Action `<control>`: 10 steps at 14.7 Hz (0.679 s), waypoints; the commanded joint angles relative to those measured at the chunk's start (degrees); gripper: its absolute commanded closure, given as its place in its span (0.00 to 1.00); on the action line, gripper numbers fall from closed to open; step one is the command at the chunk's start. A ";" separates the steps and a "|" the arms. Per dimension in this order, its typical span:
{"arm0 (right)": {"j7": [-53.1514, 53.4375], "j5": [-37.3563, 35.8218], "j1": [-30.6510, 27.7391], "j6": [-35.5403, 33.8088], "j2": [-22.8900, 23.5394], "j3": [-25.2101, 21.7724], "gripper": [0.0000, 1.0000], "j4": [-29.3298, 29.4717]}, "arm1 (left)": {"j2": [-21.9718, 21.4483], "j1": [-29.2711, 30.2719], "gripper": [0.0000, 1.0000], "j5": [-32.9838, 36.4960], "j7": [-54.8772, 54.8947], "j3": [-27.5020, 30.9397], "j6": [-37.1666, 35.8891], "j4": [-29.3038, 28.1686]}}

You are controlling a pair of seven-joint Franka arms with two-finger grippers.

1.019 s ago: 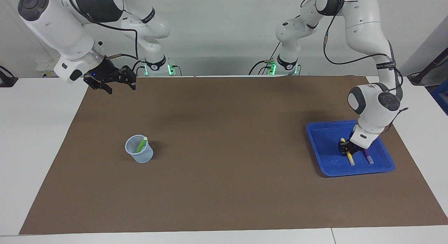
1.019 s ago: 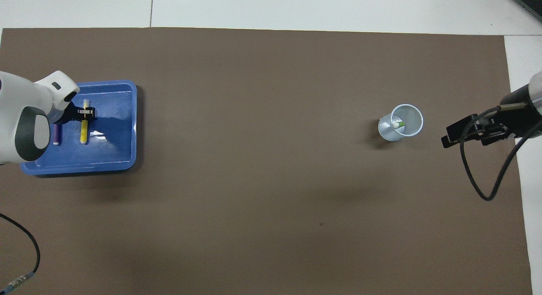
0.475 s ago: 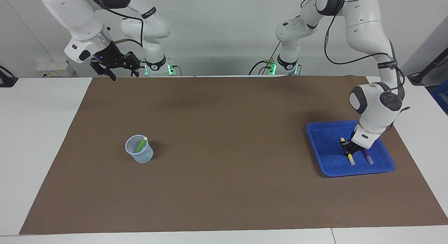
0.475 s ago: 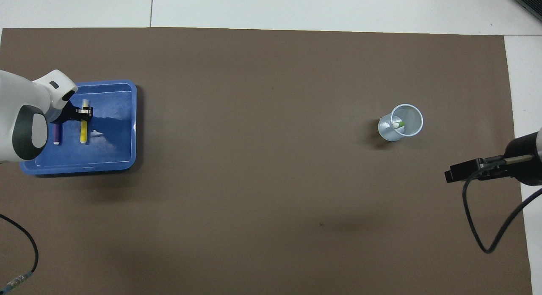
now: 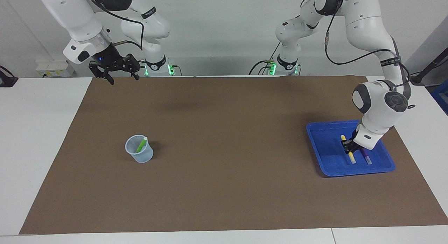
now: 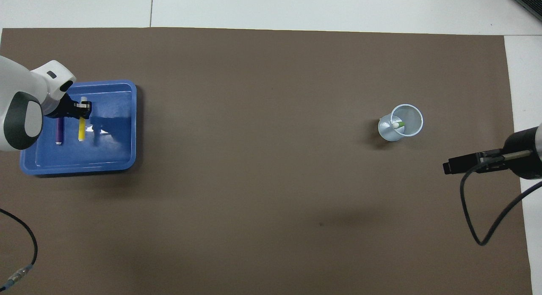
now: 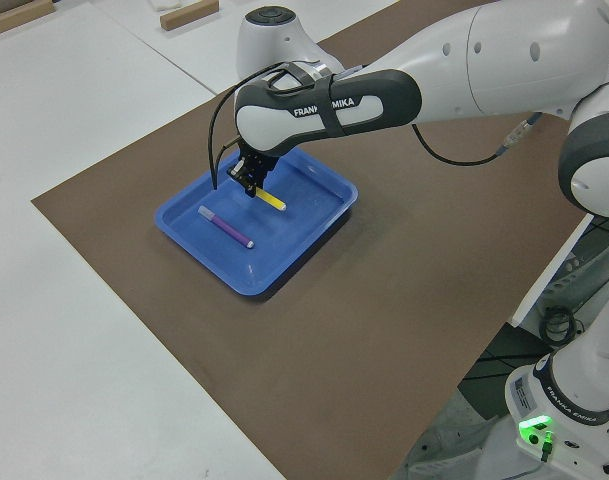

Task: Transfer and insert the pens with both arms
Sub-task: 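Grasp the yellow pen in the blue tray with the left gripper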

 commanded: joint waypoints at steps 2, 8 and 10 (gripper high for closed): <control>-1.62 -1.14 -0.47 1.18 1.12 0.30 0.00 0.10 | -2.68 -0.69 1.00 -0.73 -2.02 0.27 -3.24 0.31; -1.53 5.34 -1.52 -0.92 1.38 -0.14 0.00 -0.08 | -4.80 -0.78 1.00 -2.49 -2.10 0.01 -9.21 1.98; -1.53 10.18 -2.05 -0.75 2.34 -0.22 0.00 -0.08 | -4.80 -1.30 1.00 -2.67 -2.19 0.01 -11.32 3.03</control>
